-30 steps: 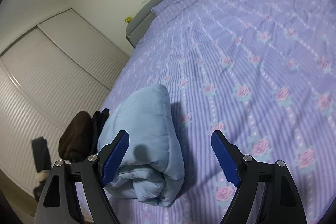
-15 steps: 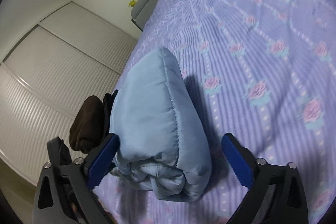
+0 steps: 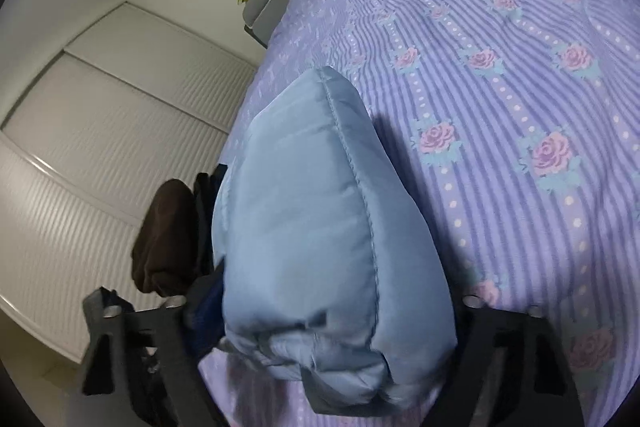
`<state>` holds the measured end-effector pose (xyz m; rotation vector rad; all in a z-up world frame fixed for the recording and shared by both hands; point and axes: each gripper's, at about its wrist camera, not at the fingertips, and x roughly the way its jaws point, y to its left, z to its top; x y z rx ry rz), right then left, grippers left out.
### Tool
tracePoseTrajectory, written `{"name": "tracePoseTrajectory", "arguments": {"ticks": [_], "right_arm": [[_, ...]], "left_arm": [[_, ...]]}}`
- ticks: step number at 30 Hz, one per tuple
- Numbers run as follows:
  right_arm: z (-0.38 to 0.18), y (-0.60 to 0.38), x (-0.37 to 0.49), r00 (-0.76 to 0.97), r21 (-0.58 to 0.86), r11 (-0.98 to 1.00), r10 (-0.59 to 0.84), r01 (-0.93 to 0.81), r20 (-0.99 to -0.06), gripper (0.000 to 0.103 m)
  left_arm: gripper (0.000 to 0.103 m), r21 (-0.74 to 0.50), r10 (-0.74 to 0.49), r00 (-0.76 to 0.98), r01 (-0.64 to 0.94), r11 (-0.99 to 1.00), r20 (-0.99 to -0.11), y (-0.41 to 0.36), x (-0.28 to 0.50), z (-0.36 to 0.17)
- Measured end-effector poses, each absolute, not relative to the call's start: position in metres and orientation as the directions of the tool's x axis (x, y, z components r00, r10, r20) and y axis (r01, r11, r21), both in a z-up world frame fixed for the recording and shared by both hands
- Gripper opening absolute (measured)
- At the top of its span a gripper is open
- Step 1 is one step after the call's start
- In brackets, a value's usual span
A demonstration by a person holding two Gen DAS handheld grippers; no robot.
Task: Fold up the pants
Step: 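Grasp the folded bundle with the right tool while the left tool pinches the cuffs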
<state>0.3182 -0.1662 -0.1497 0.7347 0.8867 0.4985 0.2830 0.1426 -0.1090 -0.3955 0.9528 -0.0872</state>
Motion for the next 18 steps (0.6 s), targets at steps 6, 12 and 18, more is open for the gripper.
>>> {"name": "tracePoseTrajectory", "arguments": {"ticks": [6,12,18], "right_arm": [[-0.136,-0.149,0.319,0.558,0.62,0.776,0.566,-0.114,-0.607,0.05],[-0.135,-0.145,0.315,0.597,0.566,0.822,0.486,-0.064,-0.638,0.047],[-0.144,-0.151,0.299,0.613,0.56,0.828,0.45,-0.014,-0.649,0.046]], "left_arm": [[0.009,-0.362,-0.244,0.562,-0.107,0.926,-0.791,0.139,0.287,-0.101],[0.062,-0.488,-0.354,0.569,-0.097,0.867,-0.742,0.151,0.271,-0.068],[0.089,-0.459,-0.222,0.667,-0.202,0.865,-0.711,0.168,0.227,-0.051]]}}
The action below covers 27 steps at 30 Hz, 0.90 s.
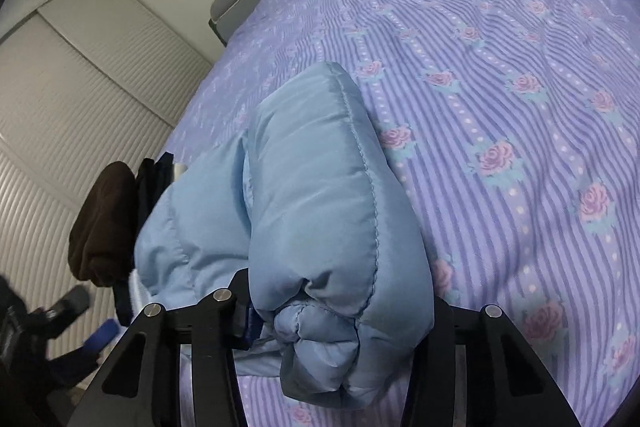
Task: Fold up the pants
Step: 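Grasp the folded bundle with the right tool while the left tool pinches the cuffs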
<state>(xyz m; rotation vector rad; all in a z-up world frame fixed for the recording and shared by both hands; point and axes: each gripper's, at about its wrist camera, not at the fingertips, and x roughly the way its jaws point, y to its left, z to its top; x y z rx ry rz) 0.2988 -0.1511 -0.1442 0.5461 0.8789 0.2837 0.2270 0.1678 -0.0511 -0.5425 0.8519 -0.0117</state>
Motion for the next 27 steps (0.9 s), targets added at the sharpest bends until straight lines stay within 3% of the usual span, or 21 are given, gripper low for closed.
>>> {"name": "tracePoseTrajectory", "arguments": {"ticks": [8,14,17,27], "right_arm": [[-0.145,-0.148,0.292,0.629,0.529,0.848,0.411,0.001,-0.66,0.046],[-0.148,-0.15,0.291,0.629,0.528,0.849,0.412,-0.003,-0.659,0.046],[-0.148,-0.148,0.295,0.629,0.528,0.849,0.413,-0.005,-0.659,0.046],[-0.147,-0.143,0.289,0.646,0.475,0.879,0.38,-0.03,-0.662,0.046]], "left_arm": [[0.091,-0.596,-0.307,0.608,-0.353,0.721,-0.732,0.178,0.212,-0.11],[0.091,-0.634,-0.336,0.657,-0.281,0.72,-0.674,0.161,0.213,-0.114],[0.098,-0.668,-0.346,0.707,-0.239,0.705,-0.617,0.154,0.212,-0.111],[0.098,-0.668,-0.307,0.709,-0.305,0.679,-0.635,0.152,0.224,-0.133]]}}
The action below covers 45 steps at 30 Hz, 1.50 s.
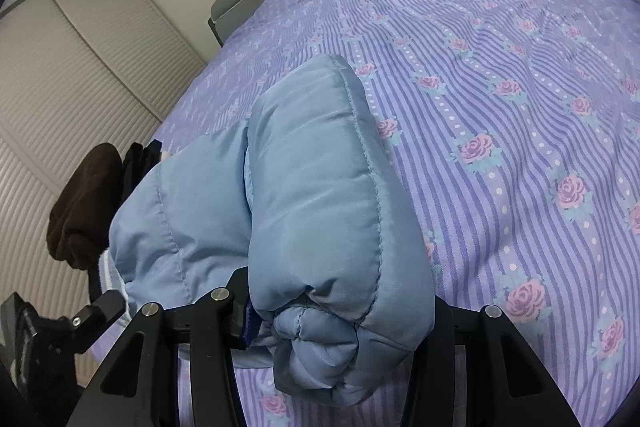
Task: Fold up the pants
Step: 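Grasp the folded bundle with the right tool while the left tool pinches the cuffs, then lift the bundle with both tools and carry it toward the dark clothes stack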
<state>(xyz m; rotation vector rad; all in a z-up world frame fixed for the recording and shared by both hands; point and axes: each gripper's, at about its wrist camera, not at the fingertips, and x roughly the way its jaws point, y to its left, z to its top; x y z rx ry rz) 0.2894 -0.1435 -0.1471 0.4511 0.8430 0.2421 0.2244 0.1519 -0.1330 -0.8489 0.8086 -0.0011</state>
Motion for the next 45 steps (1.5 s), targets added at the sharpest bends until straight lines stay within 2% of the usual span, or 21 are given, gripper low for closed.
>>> {"name": "tracePoseTrajectory", "arguments": {"ticks": [13,28,30,32,34,37,40,45], "right_arm": [[-0.15,-0.141,0.289,0.652,0.461,0.886,0.373,-0.04,-0.66,0.047],[-0.156,-0.145,0.293,0.651,0.477,0.878,0.382,-0.036,-0.656,0.047],[-0.157,-0.145,0.293,0.655,0.476,0.879,0.378,-0.031,-0.654,0.047],[-0.158,-0.147,0.293,0.655,0.487,0.873,0.384,-0.027,-0.651,0.047],[-0.159,-0.149,0.292,0.655,0.5,0.866,0.391,-0.023,-0.647,0.047],[-0.16,-0.15,0.292,0.656,0.501,0.865,0.388,-0.017,-0.647,0.047],[-0.16,-0.147,0.291,0.66,0.487,0.873,0.381,-0.027,-0.647,0.048],[-0.159,-0.143,0.292,0.666,0.467,0.884,0.365,-0.029,-0.65,0.049]], "left_arm": [[0.103,-0.813,-0.438,0.718,-0.311,0.492,-0.541,0.178,0.238,-0.166],[0.103,-0.658,-0.277,0.746,-0.273,0.702,-0.605,0.149,0.258,-0.159],[0.1,-0.649,-0.268,0.746,-0.276,0.709,-0.61,0.147,0.26,-0.155],[0.086,-0.626,-0.246,0.76,-0.257,0.736,-0.601,0.141,0.252,-0.139],[0.08,-0.583,-0.217,0.792,-0.204,0.786,-0.57,0.131,0.241,-0.12],[0.079,-0.531,-0.193,0.801,-0.176,0.829,-0.566,0.122,0.243,-0.117],[0.081,-0.59,-0.218,0.781,-0.225,0.775,-0.585,0.138,0.253,-0.14],[0.088,-0.705,-0.356,0.756,-0.189,0.684,-0.548,0.151,0.273,-0.167]]}}
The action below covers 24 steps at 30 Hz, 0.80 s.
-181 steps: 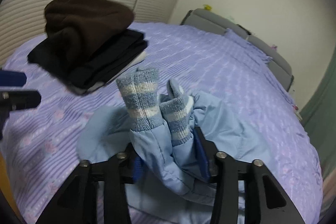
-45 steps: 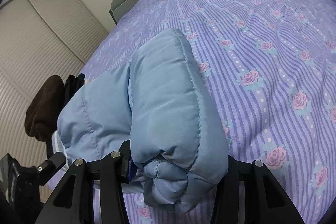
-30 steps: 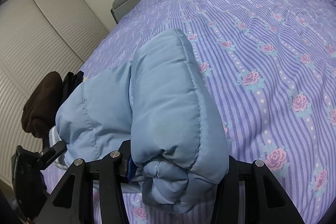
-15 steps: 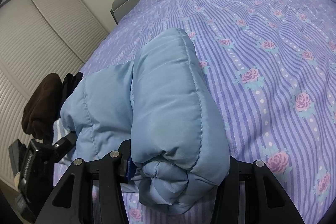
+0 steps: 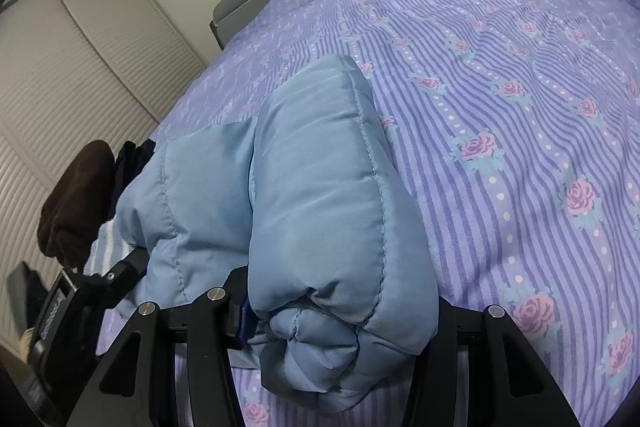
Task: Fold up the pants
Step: 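Lift the bundle with both tools and carry it toward the dark clothes stack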
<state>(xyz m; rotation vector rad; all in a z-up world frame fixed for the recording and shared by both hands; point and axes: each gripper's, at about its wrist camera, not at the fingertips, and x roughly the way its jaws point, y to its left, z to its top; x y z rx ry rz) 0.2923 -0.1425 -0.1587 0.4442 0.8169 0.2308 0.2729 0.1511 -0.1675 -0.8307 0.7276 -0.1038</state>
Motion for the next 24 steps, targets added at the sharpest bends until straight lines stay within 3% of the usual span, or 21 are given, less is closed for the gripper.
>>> {"name": "tracePoseTrajectory", "arguments": {"ticks": [3,5,8,16,24], "right_arm": [[-0.159,-0.144,0.296,0.663,0.477,0.878,0.37,-0.021,-0.651,0.049],[-0.157,-0.143,0.297,0.658,0.476,0.879,0.366,-0.014,-0.658,0.049],[-0.152,-0.144,0.292,0.647,0.493,0.87,0.379,-0.006,-0.662,0.049],[-0.108,-0.15,0.25,0.678,0.517,0.851,0.433,-0.091,-0.594,0.046],[-0.045,-0.135,0.198,0.754,0.447,0.877,0.41,-0.174,-0.512,0.046]], "left_arm": [[0.085,-0.727,-0.397,0.731,-0.195,0.659,-0.555,0.155,0.285,-0.172],[0.067,-0.716,-0.407,0.713,-0.189,0.672,-0.571,0.153,0.286,-0.162],[0.054,-0.713,-0.423,0.709,-0.16,0.683,-0.564,0.153,0.277,-0.143],[0.052,-0.687,-0.426,0.733,-0.077,0.723,-0.53,0.152,0.228,-0.088],[0.052,-0.642,-0.393,0.778,-0.018,0.766,-0.49,0.161,0.173,-0.032]]}}
